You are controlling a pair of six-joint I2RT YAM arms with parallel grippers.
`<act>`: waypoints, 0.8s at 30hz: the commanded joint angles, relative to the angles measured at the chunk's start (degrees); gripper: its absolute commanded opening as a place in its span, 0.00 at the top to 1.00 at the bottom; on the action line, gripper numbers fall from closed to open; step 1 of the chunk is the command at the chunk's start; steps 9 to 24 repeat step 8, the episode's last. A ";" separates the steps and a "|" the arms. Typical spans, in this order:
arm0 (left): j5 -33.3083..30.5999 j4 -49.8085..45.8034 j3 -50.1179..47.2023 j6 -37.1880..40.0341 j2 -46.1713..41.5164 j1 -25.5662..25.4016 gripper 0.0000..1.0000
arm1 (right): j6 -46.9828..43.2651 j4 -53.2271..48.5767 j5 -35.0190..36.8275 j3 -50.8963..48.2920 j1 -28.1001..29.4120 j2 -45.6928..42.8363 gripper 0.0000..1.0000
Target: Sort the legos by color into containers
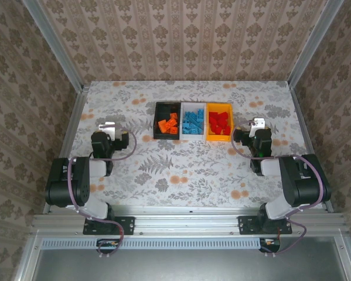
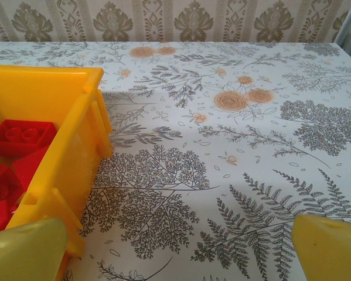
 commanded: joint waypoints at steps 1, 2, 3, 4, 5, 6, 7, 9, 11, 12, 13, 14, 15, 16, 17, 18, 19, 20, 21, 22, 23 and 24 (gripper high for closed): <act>3.86 0.48 0.19 0.65 -0.36 0.87 0.00 | 0.83 -0.73 -1.32 0.00 0.22 -0.28 0.00; 3.83 0.48 0.13 0.58 -0.37 0.87 0.00 | 0.83 -0.78 -1.34 0.05 0.25 -0.31 0.00; 3.82 0.52 0.18 0.64 -0.40 0.87 0.00 | 0.83 -0.82 -1.36 0.00 0.23 -0.32 0.00; 3.84 0.64 0.16 0.58 -0.41 0.86 0.00 | 0.83 -0.82 -1.33 0.00 0.28 -0.28 0.00; 3.90 0.66 0.12 0.52 -0.39 1.01 0.00 | 0.84 -0.83 -1.34 -0.07 0.24 -0.33 0.00; 3.89 0.80 0.17 0.44 -0.41 0.95 0.00 | 0.83 -0.75 -1.29 -0.02 0.23 -0.31 0.00; 3.87 0.84 -0.06 0.40 -0.52 0.95 0.00 | 0.83 -0.74 -1.29 -0.05 0.29 -0.31 0.00; 3.76 0.98 -0.18 0.46 -0.55 0.95 0.00 | 0.82 -0.69 -1.34 -0.09 0.29 -0.31 0.00; 3.76 0.98 -0.18 0.46 -0.55 0.95 0.00 | 0.82 -0.69 -1.34 -0.09 0.29 -0.31 0.00; 3.76 0.98 -0.18 0.46 -0.55 0.95 0.00 | 0.82 -0.69 -1.34 -0.09 0.29 -0.31 0.00; 3.76 0.98 -0.18 0.46 -0.55 0.95 0.00 | 0.82 -0.69 -1.34 -0.09 0.29 -0.31 0.00; 3.76 0.98 -0.18 0.46 -0.55 0.95 0.00 | 0.82 -0.69 -1.34 -0.09 0.29 -0.31 0.00; 3.76 0.98 -0.18 0.46 -0.55 0.95 0.00 | 0.82 -0.69 -1.34 -0.09 0.29 -0.31 0.00; 3.76 0.98 -0.18 0.46 -0.55 0.95 0.00 | 0.82 -0.69 -1.34 -0.09 0.29 -0.31 0.00; 3.76 0.98 -0.18 0.46 -0.55 0.95 0.00 | 0.82 -0.69 -1.34 -0.09 0.29 -0.31 0.00; 3.76 0.98 -0.18 0.46 -0.55 0.95 0.00 | 0.82 -0.69 -1.34 -0.09 0.29 -0.31 0.00; 3.76 0.98 -0.18 0.46 -0.55 0.95 0.00 | 0.82 -0.69 -1.34 -0.09 0.29 -0.31 0.00; 3.76 0.98 -0.18 0.46 -0.55 0.95 0.00 | 0.82 -0.69 -1.34 -0.09 0.29 -0.31 0.00; 3.76 0.98 -0.18 0.46 -0.55 0.95 0.00 | 0.82 -0.69 -1.34 -0.09 0.29 -0.31 0.00; 3.76 0.98 -0.18 0.46 -0.55 0.95 0.00 | 0.82 -0.69 -1.34 -0.09 0.29 -0.31 0.00; 3.76 0.98 -0.18 0.46 -0.55 0.95 0.00 | 0.82 -0.69 -1.34 -0.09 0.29 -0.31 0.00; 3.76 0.98 -0.18 0.46 -0.55 0.95 0.00 | 0.82 -0.69 -1.34 -0.09 0.29 -0.31 0.00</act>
